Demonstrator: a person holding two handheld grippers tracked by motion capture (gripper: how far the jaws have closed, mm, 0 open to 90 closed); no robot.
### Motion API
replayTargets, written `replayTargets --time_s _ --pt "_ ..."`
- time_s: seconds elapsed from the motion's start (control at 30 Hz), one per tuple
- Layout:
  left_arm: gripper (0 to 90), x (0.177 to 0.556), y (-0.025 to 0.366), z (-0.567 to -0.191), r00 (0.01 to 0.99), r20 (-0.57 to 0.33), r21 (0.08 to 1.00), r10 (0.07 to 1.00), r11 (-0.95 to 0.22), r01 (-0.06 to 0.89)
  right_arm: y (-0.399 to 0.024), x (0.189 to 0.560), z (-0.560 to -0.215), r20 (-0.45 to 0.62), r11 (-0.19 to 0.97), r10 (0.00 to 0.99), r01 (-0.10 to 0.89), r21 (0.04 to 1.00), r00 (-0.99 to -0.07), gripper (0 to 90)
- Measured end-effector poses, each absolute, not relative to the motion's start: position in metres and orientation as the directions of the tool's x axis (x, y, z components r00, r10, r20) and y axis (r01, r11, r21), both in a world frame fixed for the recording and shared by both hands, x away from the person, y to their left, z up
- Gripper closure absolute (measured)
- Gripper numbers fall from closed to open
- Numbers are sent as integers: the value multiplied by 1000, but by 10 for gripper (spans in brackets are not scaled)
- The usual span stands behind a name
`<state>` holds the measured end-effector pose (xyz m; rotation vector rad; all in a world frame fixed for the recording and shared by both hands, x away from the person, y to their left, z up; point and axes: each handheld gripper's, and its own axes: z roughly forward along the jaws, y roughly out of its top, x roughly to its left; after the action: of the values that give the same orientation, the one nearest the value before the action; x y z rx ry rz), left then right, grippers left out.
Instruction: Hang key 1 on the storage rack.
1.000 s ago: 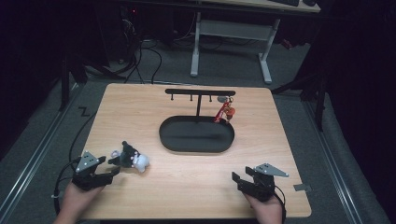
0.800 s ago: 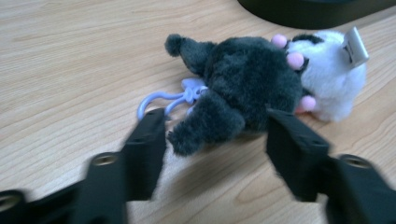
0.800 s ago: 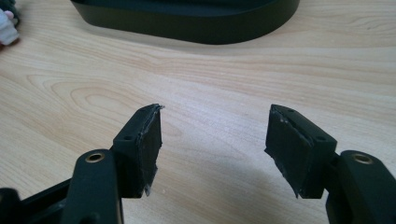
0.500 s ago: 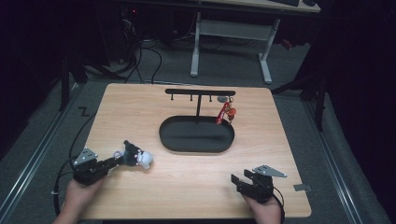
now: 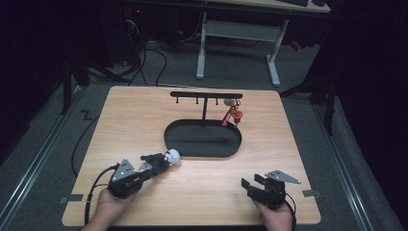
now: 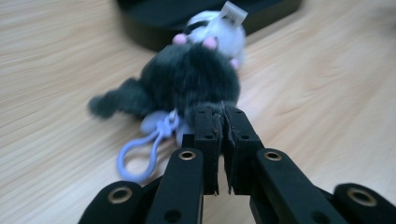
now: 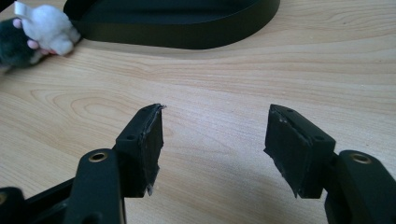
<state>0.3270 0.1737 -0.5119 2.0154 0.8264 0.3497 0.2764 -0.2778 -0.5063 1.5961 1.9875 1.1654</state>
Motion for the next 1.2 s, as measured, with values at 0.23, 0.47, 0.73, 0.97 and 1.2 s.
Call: replayTargets --time_s 0.23,0.47,0.73,0.97,1.2 --pt "852 310 104 -509 821 -72 846 567 -401 351 -281 275 -505 242 18 919 648 762 -311 378" --pt "853 299 39 -511 891 -88 849 446 -434 301 -287 272 -503 251 5 917 638 770 -309 380" --pt "852 290 7 -513 930 -85 846 357 -467 257 -291 271 -503 263 -11 917 639 769 -300 381" --pt "845 295 16 -515 918 -78 845 389 -463 268 -292 270 -503 265 -19 918 637 770 -294 381" --pt "841 303 32 -517 897 -71 842 436 -456 288 -290 271 -503 266 -20 919 640 768 -291 381"
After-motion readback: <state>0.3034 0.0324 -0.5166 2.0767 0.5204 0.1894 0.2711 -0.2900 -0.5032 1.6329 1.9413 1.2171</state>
